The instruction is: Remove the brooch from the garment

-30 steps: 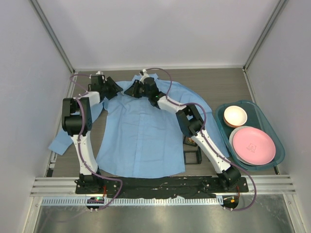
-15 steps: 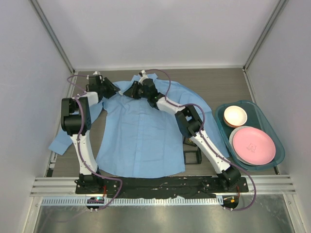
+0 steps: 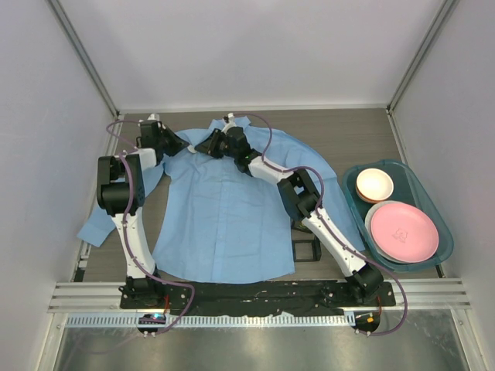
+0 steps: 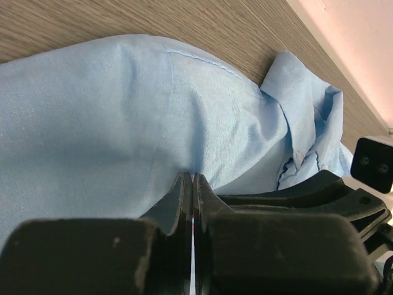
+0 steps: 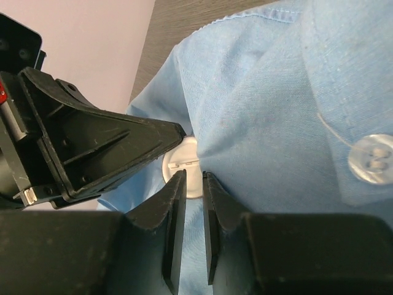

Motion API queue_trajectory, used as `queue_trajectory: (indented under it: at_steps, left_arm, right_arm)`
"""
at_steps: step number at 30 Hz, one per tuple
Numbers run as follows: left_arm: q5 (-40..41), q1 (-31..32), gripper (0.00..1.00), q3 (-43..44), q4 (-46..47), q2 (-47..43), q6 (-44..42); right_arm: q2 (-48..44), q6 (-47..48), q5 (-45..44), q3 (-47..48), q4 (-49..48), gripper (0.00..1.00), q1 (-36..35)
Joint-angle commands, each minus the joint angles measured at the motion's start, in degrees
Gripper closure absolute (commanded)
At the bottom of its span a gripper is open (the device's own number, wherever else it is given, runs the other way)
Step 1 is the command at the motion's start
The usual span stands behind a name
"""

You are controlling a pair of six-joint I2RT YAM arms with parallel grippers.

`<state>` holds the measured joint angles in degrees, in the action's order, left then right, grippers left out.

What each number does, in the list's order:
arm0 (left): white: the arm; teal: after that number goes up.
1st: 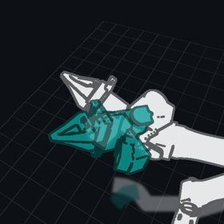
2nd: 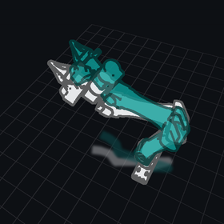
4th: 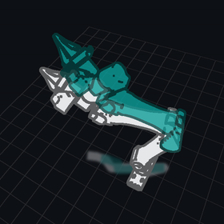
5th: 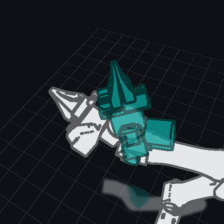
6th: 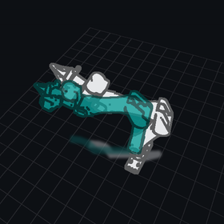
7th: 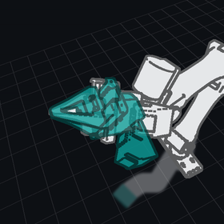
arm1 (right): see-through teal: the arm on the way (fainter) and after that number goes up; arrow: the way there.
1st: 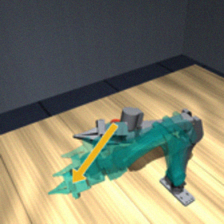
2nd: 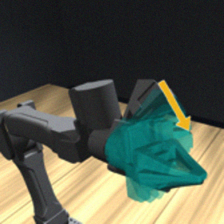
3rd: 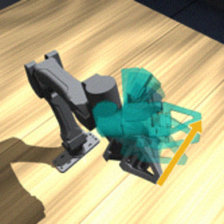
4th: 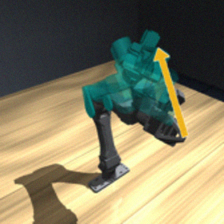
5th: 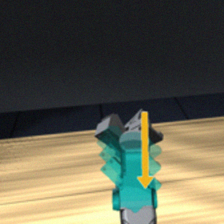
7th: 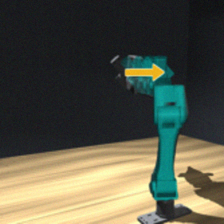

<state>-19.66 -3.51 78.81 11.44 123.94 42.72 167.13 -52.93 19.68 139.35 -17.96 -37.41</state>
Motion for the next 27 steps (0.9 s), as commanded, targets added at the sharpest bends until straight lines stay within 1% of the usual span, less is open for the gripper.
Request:
queue_trajectory:
  at_steps: [1,4,13,20,27]
  left_arm:
    - [-1.9,-0.3,1.0,-1.2,3.7,-0.7,-2.6]
    - [-2.2,-0.2,1.0,-2.8,6.4,-1.4,-2.8]
    - [-0.9,0.9,1.0,-6.1,10.2,-3.9,-2.6]
    - [1.6,3.0,1.0,-7.4,10.8,-6.3,-4.7]
    - [2.7,3.0,1.0,-8.0,10.6,-7.3,-5.5]
  right_arm:
    - [0.8,-4.5,-0.9,3.6,-3.6,0.76,-0.4]
    - [0.8,-5.2,-1.1,3.6,-3.3,0.76,-0.3]
    - [0.7,-5.9,-2.0,3.7,-1.1,0.76,-0.5]
    - [0.4,-1.9,-2.9,4.6,2.5,0.76,-1.0]
    - [0.6,-1.0,-3.0,4.5,3.1,0.76,-1.2]
